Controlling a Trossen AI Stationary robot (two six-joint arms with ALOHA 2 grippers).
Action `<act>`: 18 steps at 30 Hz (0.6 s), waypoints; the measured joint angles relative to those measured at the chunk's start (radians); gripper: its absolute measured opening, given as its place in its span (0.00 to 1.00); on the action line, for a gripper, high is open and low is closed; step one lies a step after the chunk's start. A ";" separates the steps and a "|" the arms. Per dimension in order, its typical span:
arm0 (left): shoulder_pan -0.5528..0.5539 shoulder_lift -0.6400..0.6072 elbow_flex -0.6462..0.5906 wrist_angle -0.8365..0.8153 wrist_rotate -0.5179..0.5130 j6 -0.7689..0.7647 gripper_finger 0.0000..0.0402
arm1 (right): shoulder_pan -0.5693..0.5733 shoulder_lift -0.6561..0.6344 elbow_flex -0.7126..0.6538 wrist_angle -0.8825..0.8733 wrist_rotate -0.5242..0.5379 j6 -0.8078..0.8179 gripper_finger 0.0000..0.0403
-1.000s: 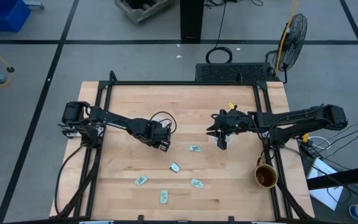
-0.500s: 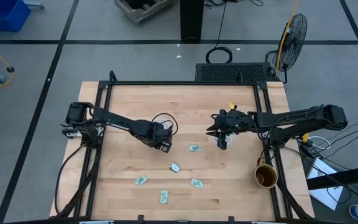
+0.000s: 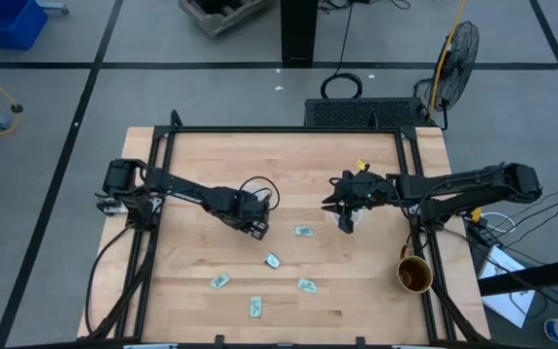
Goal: Pick and place Stevia / Truvia into bins
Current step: Put the stevia packet into the left container
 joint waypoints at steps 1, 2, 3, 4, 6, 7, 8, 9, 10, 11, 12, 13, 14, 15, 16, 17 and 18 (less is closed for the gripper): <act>0.000 -0.001 0.000 0.002 0.017 0.012 0.02 | 0.000 0.000 0.000 0.000 0.000 0.000 0.19; 0.002 -0.006 0.000 0.004 0.045 0.021 0.02 | 0.000 0.000 0.000 0.000 0.000 0.000 0.19; 0.001 -0.006 0.005 0.003 0.069 0.023 0.01 | 0.000 0.000 0.000 0.000 0.000 0.000 0.19; -0.004 -0.005 0.013 0.003 0.088 0.023 0.01 | 0.000 0.000 0.000 0.000 0.000 0.000 0.19; -0.015 -0.013 0.037 -0.001 0.100 0.042 0.01 | 0.000 0.000 0.000 0.000 0.000 0.000 0.19; -0.020 -0.021 0.054 -0.003 0.101 0.057 0.01 | 0.000 0.000 0.000 0.000 0.000 0.000 0.19; -0.026 -0.026 0.073 -0.004 0.099 0.070 0.01 | 0.000 0.000 0.000 0.000 0.000 0.000 0.19; -0.032 -0.027 0.097 -0.004 0.095 0.082 0.01 | 0.000 0.000 0.000 0.000 0.001 0.000 0.19; -0.038 -0.028 0.121 -0.014 0.084 0.094 0.01 | 0.000 0.000 0.000 0.000 0.002 0.000 0.19; -0.046 -0.032 0.145 -0.033 0.068 0.113 0.01 | 0.000 0.000 0.000 0.000 0.003 0.000 0.19; -0.054 -0.036 0.173 -0.051 0.053 0.145 0.01 | 0.000 0.000 0.000 0.001 0.003 0.000 0.19; -0.060 -0.041 0.200 -0.058 0.039 0.185 0.01 | 0.000 0.000 0.000 0.001 0.003 0.000 0.19; -0.065 -0.043 0.234 -0.071 0.018 0.220 0.01 | 0.000 0.000 0.000 0.001 0.003 0.000 0.19; -0.066 -0.045 0.260 -0.105 -0.012 0.242 0.01 | 0.000 0.000 0.000 0.001 0.003 0.000 0.19; -0.066 -0.049 0.286 -0.153 -0.056 0.254 0.01 | 0.000 0.000 0.000 0.001 0.003 0.000 0.19; -0.061 -0.051 0.306 -0.200 -0.105 0.263 0.01 | 0.000 0.000 0.000 0.000 0.003 0.000 0.19; -0.055 -0.054 0.321 -0.244 -0.153 0.281 0.01 | 0.000 0.000 0.000 -0.001 0.003 0.000 0.19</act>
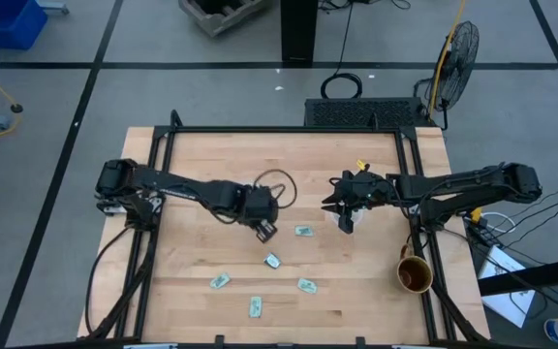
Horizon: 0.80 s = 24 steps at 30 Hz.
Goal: Pick and place Stevia / Truvia into bins
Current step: Put the stevia packet into the left container
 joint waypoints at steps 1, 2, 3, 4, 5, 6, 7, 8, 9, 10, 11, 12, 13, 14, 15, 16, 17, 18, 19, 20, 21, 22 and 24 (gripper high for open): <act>0.008 -0.001 0.015 -0.027 -0.037 0.015 0.01 | 0.000 0.000 0.000 0.000 0.000 0.000 0.19; 0.019 -0.003 0.026 -0.057 -0.063 0.021 0.01 | 0.000 0.000 0.000 0.001 0.000 0.000 0.19; 0.032 -0.007 0.029 -0.094 -0.079 0.020 0.01 | 0.000 0.000 0.000 0.001 0.000 0.000 0.19; 0.047 -0.009 0.029 -0.125 -0.080 0.019 0.01 | 0.000 0.000 0.000 0.001 0.000 0.000 0.19; 0.064 -0.011 0.024 -0.151 -0.080 0.020 0.01 | 0.000 0.000 0.000 0.001 0.000 0.000 0.19; 0.082 -0.011 0.013 -0.164 -0.075 0.023 0.01 | 0.000 0.000 0.000 0.001 0.000 0.000 0.19; 0.098 -0.011 0.004 -0.161 -0.065 0.030 0.00 | 0.000 0.000 0.000 0.001 0.000 0.000 0.19; 0.116 -0.010 -0.010 -0.154 -0.050 0.039 0.00 | 0.000 0.000 0.000 0.001 0.000 0.000 0.19; 0.132 -0.010 -0.026 -0.147 -0.032 0.050 0.01 | 0.000 0.000 0.000 0.001 0.000 0.000 0.19; 0.148 -0.010 -0.045 -0.140 -0.017 0.059 0.01 | 0.000 0.000 0.000 0.001 0.000 0.001 0.19; 0.161 -0.011 -0.066 -0.124 0.002 0.069 0.01 | 0.000 0.000 0.000 0.001 0.000 0.002 0.19; 0.173 -0.011 -0.087 -0.106 0.020 0.077 0.00 | 0.000 0.000 0.000 0.001 0.000 0.002 0.19; 0.185 -0.010 -0.105 -0.085 0.033 0.083 0.00 | 0.000 0.000 0.000 0.001 0.000 0.002 0.19; 0.197 -0.009 -0.122 -0.064 0.048 0.093 0.00 | 0.000 0.000 0.000 0.001 0.000 0.002 0.19; 0.207 -0.009 -0.135 -0.048 0.060 0.099 0.01 | 0.000 0.000 0.000 0.001 0.000 0.002 0.19; 0.219 -0.010 -0.149 -0.036 0.070 0.103 0.01 | 0.000 0.000 0.000 0.001 0.000 0.002 0.19; 0.230 -0.010 -0.162 -0.022 0.082 0.105 0.01 | 0.000 0.000 0.000 0.001 0.000 0.002 0.19; 0.239 -0.009 -0.175 -0.005 0.091 0.107 0.01 | 0.000 0.000 0.000 0.001 0.000 0.001 0.19; 0.248 -0.009 -0.186 0.014 0.099 0.107 0.00 | 0.000 0.000 0.000 0.001 0.000 0.001 0.19; 0.254 -0.009 -0.193 0.030 0.105 0.107 0.00 | 0.000 0.000 0.000 0.001 0.001 0.001 0.19; 0.261 -0.009 -0.198 0.038 0.105 0.107 0.00 | 0.000 0.000 0.000 0.001 0.000 0.001 0.19; 0.265 -0.009 -0.201 0.044 0.104 0.115 0.01 | 0.000 0.000 0.000 0.001 0.000 0.001 0.19; 0.271 -0.009 -0.206 0.064 0.104 0.157 0.03 | 0.000 0.000 0.000 0.001 0.001 0.000 0.19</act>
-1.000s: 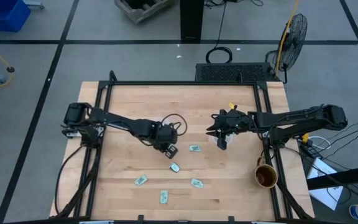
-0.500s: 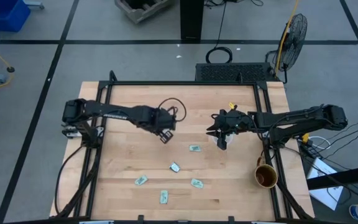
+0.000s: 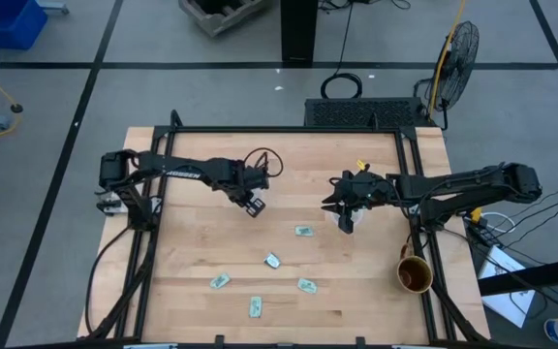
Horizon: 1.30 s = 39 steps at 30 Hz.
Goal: Pick and place Stevia / Truvia into bins
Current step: Put the stevia packet into the left container, then put the stevia packet into the right container
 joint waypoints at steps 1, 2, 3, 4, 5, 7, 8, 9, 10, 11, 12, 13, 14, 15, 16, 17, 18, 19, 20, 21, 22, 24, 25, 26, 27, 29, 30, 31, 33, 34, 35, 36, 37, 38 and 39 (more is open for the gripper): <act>0.001 0.000 0.000 0.012 -0.001 0.021 0.04 | 0.000 0.000 0.000 0.000 0.000 -0.007 0.19; 0.001 0.000 0.000 0.025 -0.003 0.042 0.06 | 0.000 0.000 0.000 0.000 0.000 -0.021 0.19; 0.001 0.000 0.000 0.036 -0.007 0.062 0.07 | 0.000 0.000 0.000 0.000 0.000 -0.038 0.19; 0.000 0.000 0.000 0.048 -0.008 0.079 0.08 | 0.000 0.000 0.000 0.000 0.000 -0.053 0.19; 0.000 0.000 0.000 0.061 -0.008 0.095 0.09 | 0.000 0.000 0.000 0.000 0.000 -0.062 0.19; 0.000 0.000 0.000 0.082 -0.008 0.115 0.11 | 0.000 0.006 0.000 0.004 0.000 -0.076 0.19; 0.000 0.000 0.000 0.087 -0.008 0.120 0.12 | 0.000 0.013 0.000 0.009 0.000 -0.082 0.19; 0.000 0.000 0.000 0.090 -0.009 0.120 0.12 | 0.000 0.018 0.000 0.011 0.000 -0.094 0.19; 0.000 0.000 0.000 0.094 -0.011 0.119 0.13 | 0.001 0.028 0.000 0.023 -0.002 -0.110 0.19; 0.000 0.000 0.000 0.099 -0.016 0.118 0.14 | 0.005 0.042 0.000 0.055 -0.004 -0.127 0.19; 0.000 0.000 0.000 0.103 -0.019 0.115 0.14 | 0.010 0.059 0.001 0.088 -0.004 -0.146 0.19; 0.000 0.000 0.004 0.101 -0.019 0.112 0.14 | 0.018 0.076 0.001 0.111 -0.004 -0.166 0.19; 0.000 0.000 0.006 0.099 -0.016 0.106 0.14 | 0.029 0.095 0.001 0.136 -0.006 -0.188 0.19; 0.000 0.000 0.008 0.101 -0.005 0.100 0.14 | 0.038 0.117 0.001 0.170 -0.010 -0.211 0.19; 0.000 -0.002 0.009 0.103 0.011 0.099 0.14 | 0.048 0.137 0.001 0.199 -0.020 -0.231 0.19; 0.000 -0.003 0.009 0.100 0.030 0.099 0.14 | 0.057 0.155 0.001 0.219 -0.031 -0.242 0.19; 0.000 -0.005 0.009 0.097 0.055 0.099 0.13 | 0.067 0.174 0.001 0.240 -0.032 -0.244 0.19; 0.001 -0.008 0.009 0.094 0.078 0.098 0.13 | 0.075 0.194 0.001 0.263 -0.031 -0.242 0.19; 0.002 -0.017 0.009 0.087 0.100 0.097 0.12 | 0.082 0.211 0.001 0.278 -0.031 -0.238 0.19; 0.002 -0.025 0.009 0.075 0.115 0.088 0.11 | 0.088 0.227 0.001 0.282 -0.031 -0.234 0.19; 0.001 -0.030 0.009 0.071 0.124 0.075 0.10 | 0.092 0.244 0.000 0.287 -0.031 -0.233 0.19; 0.001 -0.048 0.009 0.066 0.130 0.051 0.08 | 0.100 0.272 0.001 0.293 -0.031 -0.231 0.19; 0.000 -0.058 0.009 0.060 0.124 0.044 0.07 | 0.103 0.284 0.000 0.286 -0.031 -0.224 0.19; -0.002 -0.073 0.009 0.061 0.119 0.040 0.06 | 0.105 0.299 0.000 0.286 -0.032 -0.211 0.19; -0.005 -0.093 0.009 0.069 0.109 0.040 0.05 | 0.107 0.313 0.001 0.290 -0.032 -0.201 0.19; -0.013 -0.132 0.009 0.079 0.082 0.040 0.03 | 0.115 0.335 0.001 0.278 -0.033 -0.187 0.19; -0.015 -0.155 0.009 0.079 0.067 0.040 0.02 | 0.117 0.347 0.007 0.276 -0.032 -0.182 0.19; -0.020 -0.177 0.009 0.085 0.049 0.041 0.01 | 0.119 0.354 0.014 0.267 -0.033 -0.179 0.19; -0.027 -0.222 0.009 0.112 0.014 0.043 0.01 | 0.121 0.368 0.042 0.197 -0.033 -0.179 0.19; -0.029 -0.246 0.009 0.116 -0.004 0.044 0.02 | 0.121 0.374 0.065 0.163 -0.032 -0.179 0.19; -0.033 -0.265 0.009 0.119 -0.021 0.043 0.02 | 0.121 0.380 0.089 0.122 -0.031 -0.179 0.19; -0.037 -0.281 0.010 0.131 -0.037 0.044 0.04 | 0.121 0.384 0.113 0.077 -0.031 -0.179 0.19; -0.039 -0.298 0.011 0.142 -0.050 0.051 0.05 | 0.121 0.389 0.141 0.037 -0.030 -0.179 0.19; -0.039 -0.316 0.011 0.143 -0.062 0.062 0.06 | 0.121 0.395 0.167 0.001 -0.029 -0.179 0.19; -0.043 -0.328 0.010 0.143 -0.075 0.072 0.07 | 0.121 0.402 0.191 -0.036 -0.029 -0.179 0.19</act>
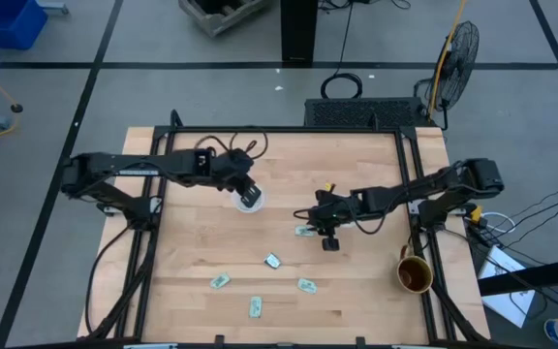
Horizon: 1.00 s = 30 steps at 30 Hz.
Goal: Pick and place Stevia / Truvia into bins
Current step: Put the stevia packet into the right container
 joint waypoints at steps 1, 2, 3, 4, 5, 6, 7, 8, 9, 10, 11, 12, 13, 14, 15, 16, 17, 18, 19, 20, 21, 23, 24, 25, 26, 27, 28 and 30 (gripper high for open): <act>-0.003 -0.007 0.000 0.017 -0.010 0.009 0.07 | -0.002 0.003 0.020 -0.038 0.000 0.000 0.19; -0.005 -0.019 0.002 0.038 -0.013 0.020 0.08 | -0.003 0.004 0.034 -0.069 0.000 0.000 0.19; -0.005 -0.030 0.001 0.037 -0.015 0.029 0.08 | -0.003 0.005 0.042 -0.086 0.001 0.000 0.19; -0.005 -0.037 0.000 0.028 -0.015 0.035 0.08 | -0.003 0.013 0.047 -0.087 0.002 0.001 0.19; -0.005 -0.041 -0.001 0.038 -0.019 0.041 0.08 | -0.004 0.018 0.048 -0.081 0.003 0.002 0.19; -0.006 -0.041 0.001 0.063 -0.020 0.048 0.07 | -0.006 0.021 0.047 -0.085 0.006 0.006 0.19; -0.006 -0.039 0.002 0.072 -0.020 0.057 0.07 | -0.006 0.025 0.045 -0.091 0.013 0.013 0.19; -0.007 -0.037 0.001 0.067 -0.022 0.065 0.06 | -0.007 0.035 0.044 -0.087 0.027 0.020 0.19; -0.007 -0.037 -0.001 0.062 -0.026 0.075 0.06 | -0.010 0.045 0.045 -0.078 0.033 0.026 0.19; -0.007 -0.037 -0.002 0.069 -0.032 0.085 0.05 | -0.011 0.054 0.046 -0.080 0.040 0.027 0.19; -0.007 -0.037 -0.001 0.079 -0.034 0.092 0.04 | -0.011 0.065 0.045 -0.086 0.053 0.030 0.19; -0.007 -0.033 0.000 0.081 -0.036 0.098 0.03 | -0.012 0.080 0.044 -0.077 0.056 0.031 0.19; -0.007 -0.029 0.000 0.081 -0.036 0.100 0.02 | -0.014 0.095 0.044 -0.057 0.056 0.031 0.19; -0.008 -0.025 -0.001 0.078 -0.036 0.102 0.01 | -0.015 0.109 0.046 -0.049 0.056 0.031 0.19; -0.009 -0.023 -0.001 0.072 -0.035 0.102 0.01 | -0.016 0.124 0.045 -0.046 0.054 0.034 0.19; -0.008 -0.024 -0.001 0.070 -0.035 0.102 0.01 | -0.016 0.138 0.044 -0.034 0.053 0.034 0.19; -0.009 -0.026 -0.001 0.074 -0.035 0.102 0.01 | -0.016 0.151 0.044 -0.024 0.053 0.034 0.19; -0.010 -0.027 -0.001 0.075 -0.035 0.103 0.02 | -0.017 0.161 0.045 -0.022 0.053 0.033 0.19; -0.012 -0.027 -0.001 0.074 -0.035 0.103 0.03 | -0.018 0.168 0.044 -0.026 0.053 0.030 0.19; -0.013 -0.026 -0.001 0.072 -0.035 0.103 0.04 | -0.021 0.172 0.044 -0.027 0.053 0.029 0.19; -0.015 -0.025 -0.001 0.068 -0.034 0.102 0.06 | -0.023 0.176 0.044 -0.027 0.052 0.031 0.19; -0.015 -0.026 -0.001 0.068 -0.033 0.102 0.07 | -0.026 0.179 0.045 -0.040 0.052 0.053 0.19; -0.015 -0.026 -0.001 0.068 -0.033 0.102 0.08 | -0.029 0.179 0.044 -0.044 0.052 0.058 0.19; -0.015 -0.026 -0.001 0.066 -0.033 0.103 0.09 | -0.030 0.179 0.044 -0.043 0.052 0.060 0.19; -0.015 -0.026 -0.001 0.066 -0.033 0.103 0.09 | -0.030 0.179 0.044 -0.043 0.052 0.060 0.19; -0.014 -0.026 -0.001 0.066 -0.033 0.102 0.09 | -0.030 0.179 0.044 -0.045 0.052 0.061 0.19; -0.014 -0.026 -0.001 0.066 -0.033 0.102 0.09 | -0.030 0.179 0.044 -0.047 0.051 0.066 0.19; -0.014 -0.026 -0.001 0.068 -0.033 0.103 0.09 | -0.030 0.179 0.044 -0.048 0.051 0.094 0.19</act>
